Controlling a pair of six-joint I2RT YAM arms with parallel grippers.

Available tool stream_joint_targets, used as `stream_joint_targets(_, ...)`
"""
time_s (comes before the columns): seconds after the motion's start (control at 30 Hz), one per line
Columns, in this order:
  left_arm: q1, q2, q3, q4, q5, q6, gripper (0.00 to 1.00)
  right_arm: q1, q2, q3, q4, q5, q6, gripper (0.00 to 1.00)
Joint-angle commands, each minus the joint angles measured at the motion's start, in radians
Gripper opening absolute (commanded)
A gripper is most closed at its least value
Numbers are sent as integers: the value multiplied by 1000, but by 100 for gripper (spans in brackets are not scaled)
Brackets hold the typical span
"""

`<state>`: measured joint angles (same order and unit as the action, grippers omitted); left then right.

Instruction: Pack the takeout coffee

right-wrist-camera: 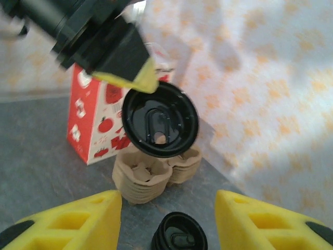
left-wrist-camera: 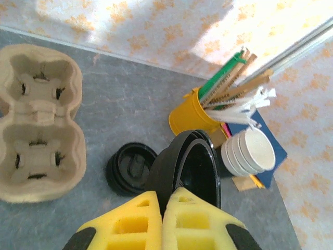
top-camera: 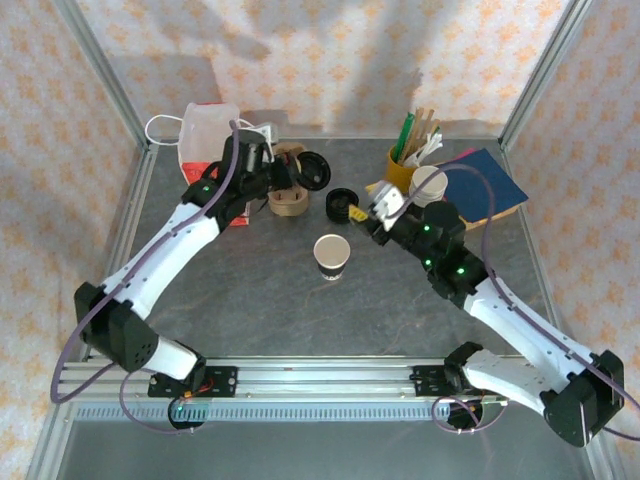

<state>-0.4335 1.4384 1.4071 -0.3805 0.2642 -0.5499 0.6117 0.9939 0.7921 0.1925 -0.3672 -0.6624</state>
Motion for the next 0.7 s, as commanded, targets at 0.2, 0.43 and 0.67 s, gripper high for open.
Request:
stream_joint_targets(0.2,7,-142,-114,-106,153,-4,5,93,59,-39,131,32,-402,48)
stream_joint_targets(0.43,14,-170,-172,-52,207,-69,5,122,62,-87,154,51,-427,49)
stream_joint_targets(0.67,13,-181,-175,-27,251,-121,5,125,73,-110,155,70,-503,48)
